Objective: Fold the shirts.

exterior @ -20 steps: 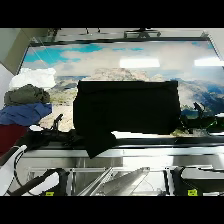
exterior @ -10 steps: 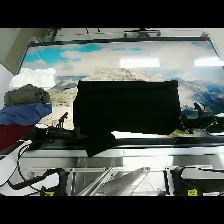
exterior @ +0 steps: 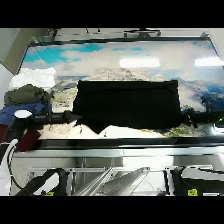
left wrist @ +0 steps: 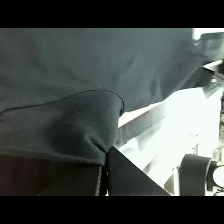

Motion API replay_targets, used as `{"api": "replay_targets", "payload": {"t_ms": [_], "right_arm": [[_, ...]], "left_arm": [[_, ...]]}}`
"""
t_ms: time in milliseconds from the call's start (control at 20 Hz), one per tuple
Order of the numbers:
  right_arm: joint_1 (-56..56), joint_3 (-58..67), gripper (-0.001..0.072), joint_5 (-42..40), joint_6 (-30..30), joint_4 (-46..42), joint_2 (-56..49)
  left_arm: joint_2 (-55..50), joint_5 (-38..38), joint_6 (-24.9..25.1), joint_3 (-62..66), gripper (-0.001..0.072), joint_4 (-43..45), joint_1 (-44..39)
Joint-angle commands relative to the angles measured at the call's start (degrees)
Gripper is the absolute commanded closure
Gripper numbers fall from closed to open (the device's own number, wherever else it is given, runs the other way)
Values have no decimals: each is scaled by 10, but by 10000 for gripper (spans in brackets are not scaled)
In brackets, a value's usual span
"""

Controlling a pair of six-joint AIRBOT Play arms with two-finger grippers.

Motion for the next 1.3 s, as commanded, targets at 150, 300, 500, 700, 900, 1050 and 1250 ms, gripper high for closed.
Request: {"api": "replay_targets", "payload": {"t_ms": [150, 300, 500, 700, 900, 1050, 1250], "right_arm": [[1, 110, 697, -22, -10, 106, 3], [33, 157, 697, -94, -37, 133, -36], [101, 232, 697, -210, -73, 132, -130], [130, 322, 696, -231, -81, 123, -241], [132, 367, 696, -235, -81, 89, -300], [132, 370, 673, -243, -89, 71, -307], [101, 440, 185, -168, -58, -16, -292]], "left_arm": [[-107, 9, -3, 189, 685, -20, -3], [-218, 17, 2, 293, 685, -21, -12], [-380, 23, 10, 450, 686, -19, -33], [-505, 21, 10, 557, 687, -19, -33], [-591, 10, 9, 652, 688, -19, -40], [-637, -18, -4, 713, 685, -14, -56], [-632, -86, -87, 787, 415, 30, -29]]}}
